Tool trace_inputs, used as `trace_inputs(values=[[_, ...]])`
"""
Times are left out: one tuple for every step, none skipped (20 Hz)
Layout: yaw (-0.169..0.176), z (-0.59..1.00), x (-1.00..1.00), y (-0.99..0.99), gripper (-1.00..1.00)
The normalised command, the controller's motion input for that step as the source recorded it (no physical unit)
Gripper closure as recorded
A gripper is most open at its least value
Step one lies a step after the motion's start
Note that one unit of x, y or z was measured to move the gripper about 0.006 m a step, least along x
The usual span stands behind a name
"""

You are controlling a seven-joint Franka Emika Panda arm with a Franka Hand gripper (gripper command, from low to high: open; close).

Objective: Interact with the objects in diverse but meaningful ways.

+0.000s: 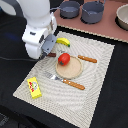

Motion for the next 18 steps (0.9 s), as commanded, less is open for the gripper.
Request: trace_inputs(values=[[-0.081, 0.39, 0.14, 0.44, -1.0], [-0.091, 0.39, 0.23, 0.47, -1.0], [-0.1, 0.36, 0.28, 0.5, -1.0], [-0.105, 0.33, 0.31, 0.52, -1.0], [-0.101, 0.28, 0.33, 0.55, -1.0], [-0.097, 0.21, 0.35, 0.56, -1.0], [-0.094, 0.13, 0.35, 0.56, -1.0], [-0.089, 0.08, 0.3, 0.55, -1.0], [-0.078, 0.06, 0.31, 0.57, -1.0], [-0.063, 0.02, 0.26, 0.58, -1.0], [-0.06, 0.01, 0.24, 0.61, -1.0], [-0.051, 0.0, 0.15, 0.64, -1.0], [-0.038, 0.0, 0.1, 0.61, -1.0], [-0.005, 0.0, 0.07, 0.56, -1.0], [0.0, 0.0, 0.09, 0.56, -1.0], [0.026, 0.0, 0.12, 0.51, -1.0], [0.07, 0.0, 0.08, 0.48, -1.0], [0.096, 0.02, 0.08, 0.49, -1.0]])
